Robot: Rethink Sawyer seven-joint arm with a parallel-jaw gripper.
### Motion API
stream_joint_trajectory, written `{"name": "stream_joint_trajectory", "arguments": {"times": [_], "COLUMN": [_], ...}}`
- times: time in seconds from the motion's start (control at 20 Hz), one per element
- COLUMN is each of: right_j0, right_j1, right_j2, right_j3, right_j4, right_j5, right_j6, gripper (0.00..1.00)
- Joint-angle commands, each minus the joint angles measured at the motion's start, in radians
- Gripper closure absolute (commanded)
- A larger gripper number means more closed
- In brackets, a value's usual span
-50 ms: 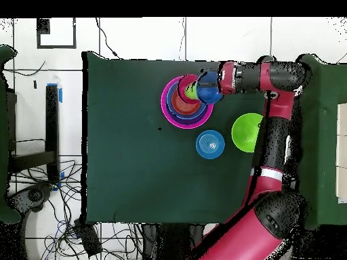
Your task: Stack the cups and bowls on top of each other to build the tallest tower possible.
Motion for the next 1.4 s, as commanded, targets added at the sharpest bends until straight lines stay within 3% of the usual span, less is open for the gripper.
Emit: {"name": "stream_joint_trajectory", "arguments": {"times": [0.05, 0.25, 0.3, 0.8, 1.4], "right_j0": [-0.065, -0.071, -0.075, -0.081, -0.069], "right_j1": [-0.049, -0.041, -0.042, -0.039, -0.045], "right_j2": [-0.077, -0.069, -0.066, -0.066, -0.069], "right_j3": [0.241, 0.256, 0.262, 0.266, 0.25], "right_j4": [-0.016, -0.021, -0.022, -0.009, -0.013], "right_j5": [-0.155, -0.184, -0.197, -0.219, -0.177], "right_j6": [-0.067, -0.072, -0.078, -0.069, -0.096], "gripper": [0.0, 0.0, 1.0, 1.0, 1.0]}}
